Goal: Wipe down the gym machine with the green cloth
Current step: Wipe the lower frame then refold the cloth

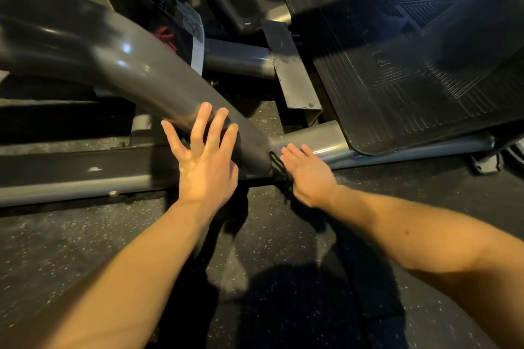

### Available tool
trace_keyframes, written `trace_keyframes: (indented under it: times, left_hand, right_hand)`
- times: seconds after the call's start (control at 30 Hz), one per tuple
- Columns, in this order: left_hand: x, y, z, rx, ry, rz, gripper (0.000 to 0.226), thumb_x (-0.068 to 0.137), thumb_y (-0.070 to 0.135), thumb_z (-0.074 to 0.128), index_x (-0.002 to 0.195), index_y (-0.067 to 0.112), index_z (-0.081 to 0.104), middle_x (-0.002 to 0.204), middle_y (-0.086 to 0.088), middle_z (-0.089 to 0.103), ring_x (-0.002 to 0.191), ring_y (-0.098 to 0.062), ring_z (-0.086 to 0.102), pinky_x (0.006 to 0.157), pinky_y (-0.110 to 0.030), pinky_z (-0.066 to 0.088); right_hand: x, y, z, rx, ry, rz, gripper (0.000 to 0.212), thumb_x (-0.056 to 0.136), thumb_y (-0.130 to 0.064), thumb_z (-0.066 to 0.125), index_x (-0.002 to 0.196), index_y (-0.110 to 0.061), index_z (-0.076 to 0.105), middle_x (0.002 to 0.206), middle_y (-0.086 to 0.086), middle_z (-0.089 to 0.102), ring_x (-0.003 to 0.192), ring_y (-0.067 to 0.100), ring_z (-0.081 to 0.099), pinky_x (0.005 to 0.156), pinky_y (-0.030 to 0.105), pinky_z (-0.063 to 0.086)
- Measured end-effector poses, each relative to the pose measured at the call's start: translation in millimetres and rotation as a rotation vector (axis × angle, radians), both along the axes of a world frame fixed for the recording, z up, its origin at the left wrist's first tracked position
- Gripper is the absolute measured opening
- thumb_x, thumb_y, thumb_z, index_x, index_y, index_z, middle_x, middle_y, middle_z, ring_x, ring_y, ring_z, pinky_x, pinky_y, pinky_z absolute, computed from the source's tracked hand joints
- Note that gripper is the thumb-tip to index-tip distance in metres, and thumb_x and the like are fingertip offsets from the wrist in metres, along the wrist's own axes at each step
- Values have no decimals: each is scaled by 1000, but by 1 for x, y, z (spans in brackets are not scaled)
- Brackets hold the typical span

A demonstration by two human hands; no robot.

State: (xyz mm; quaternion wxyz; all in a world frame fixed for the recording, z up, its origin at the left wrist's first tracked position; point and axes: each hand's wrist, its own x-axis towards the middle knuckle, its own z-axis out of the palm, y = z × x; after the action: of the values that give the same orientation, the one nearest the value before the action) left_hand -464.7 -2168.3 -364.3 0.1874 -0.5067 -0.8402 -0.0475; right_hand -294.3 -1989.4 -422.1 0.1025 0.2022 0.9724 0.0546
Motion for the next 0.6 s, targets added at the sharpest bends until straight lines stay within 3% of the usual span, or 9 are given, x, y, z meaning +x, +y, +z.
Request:
trace_keyframes:
  times: [0.1, 0.23, 0.4, 0.53, 0.6]
  left_hand:
    - [-2, -2, 0, 0, 7, -14, 67, 84, 30, 62, 148, 19, 48, 165, -7, 22, 157, -32, -5, 112, -80, -1]
    - [-7, -7, -2, 17, -9, -70, 73, 79, 21, 70, 148, 17, 49, 166, -7, 24, 157, -30, -4, 113, -78, -5]
    - [-9, -15, 4, -39, 25, -101, 79, 76, 24, 72, 151, 18, 46, 168, -7, 22, 158, -30, -3, 114, -76, -7]
    - [-12, -20, 6, -58, 56, -133, 83, 77, 28, 72, 153, 18, 43, 169, -8, 18, 158, -30, -3, 114, -76, -6]
    - [-12, -24, 7, -76, 86, -153, 86, 75, 30, 74, 154, 15, 42, 169, -12, 17, 158, -31, -2, 115, -77, -3]
  right_hand:
    - [-3, 54, 12, 36, 64, -175, 50, 82, -24, 55, 129, -7, 53, 136, 13, 51, 130, 33, 43, 116, 45, 28]
    - [-46, 59, 7, 24, 12, -325, 43, 94, -30, 47, 127, -5, 55, 130, 14, 55, 124, 33, 44, 109, 46, 32]
    - [-66, -4, -19, -364, 374, -405, 44, 94, -9, 41, 135, -3, 52, 140, 15, 49, 129, 34, 40, 114, 45, 27]
    - [-49, -42, -19, -706, 638, -611, 43, 97, -6, 44, 139, -16, 48, 138, 10, 52, 130, 32, 45, 112, 44, 37]
    - [-35, -61, -18, -780, 616, -640, 50, 102, -9, 44, 150, -18, 40, 150, 11, 47, 139, 31, 42, 117, 39, 33]
